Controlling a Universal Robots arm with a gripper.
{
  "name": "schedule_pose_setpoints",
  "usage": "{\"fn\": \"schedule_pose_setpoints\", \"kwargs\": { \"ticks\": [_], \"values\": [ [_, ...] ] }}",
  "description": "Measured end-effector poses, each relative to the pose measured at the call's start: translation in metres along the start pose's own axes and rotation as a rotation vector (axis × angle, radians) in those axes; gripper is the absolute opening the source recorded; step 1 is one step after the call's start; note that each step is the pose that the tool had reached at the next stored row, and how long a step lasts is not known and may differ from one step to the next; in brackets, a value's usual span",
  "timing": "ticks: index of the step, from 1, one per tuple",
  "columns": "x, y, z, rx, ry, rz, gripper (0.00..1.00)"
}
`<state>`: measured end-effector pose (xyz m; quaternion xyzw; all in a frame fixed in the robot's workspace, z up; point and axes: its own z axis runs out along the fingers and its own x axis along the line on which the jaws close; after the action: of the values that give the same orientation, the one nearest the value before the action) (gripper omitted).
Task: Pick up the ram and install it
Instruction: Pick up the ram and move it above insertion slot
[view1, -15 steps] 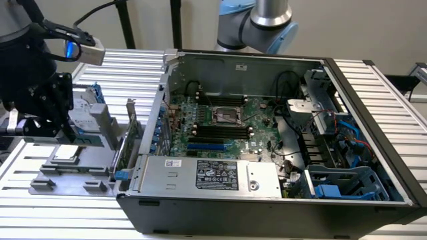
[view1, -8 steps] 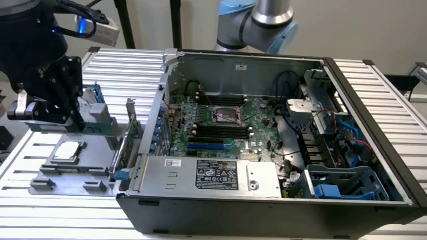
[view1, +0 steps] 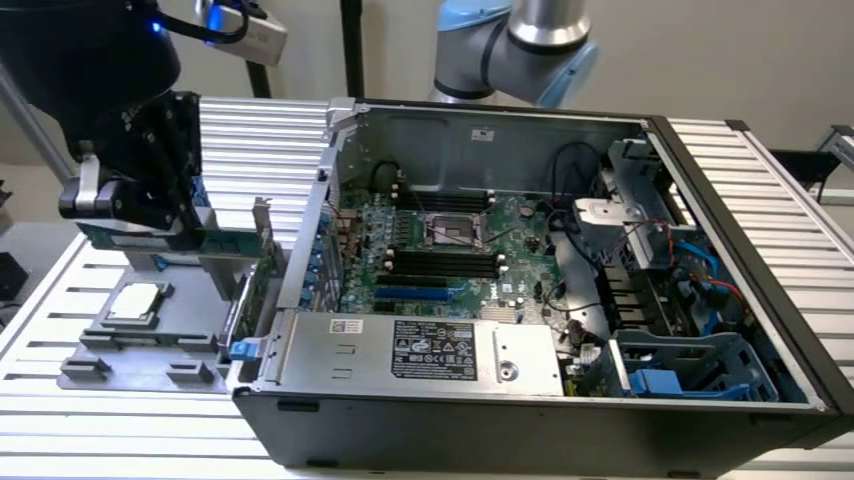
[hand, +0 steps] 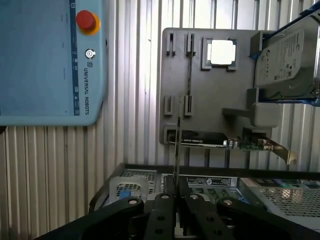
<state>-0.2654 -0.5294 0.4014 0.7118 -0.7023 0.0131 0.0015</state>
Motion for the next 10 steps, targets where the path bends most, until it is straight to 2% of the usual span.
{"fn": "schedule_pose_setpoints", "kwargs": {
  "ticks": [5, 10],
  "values": [
    [0.001, -0.0228, -0.0114, 0.0000, -0.0022, 0.000, 0.14],
    [0.001, -0.0455, -0.0184, 0.0000, -0.0140, 0.000, 0.14]
  ]
}}
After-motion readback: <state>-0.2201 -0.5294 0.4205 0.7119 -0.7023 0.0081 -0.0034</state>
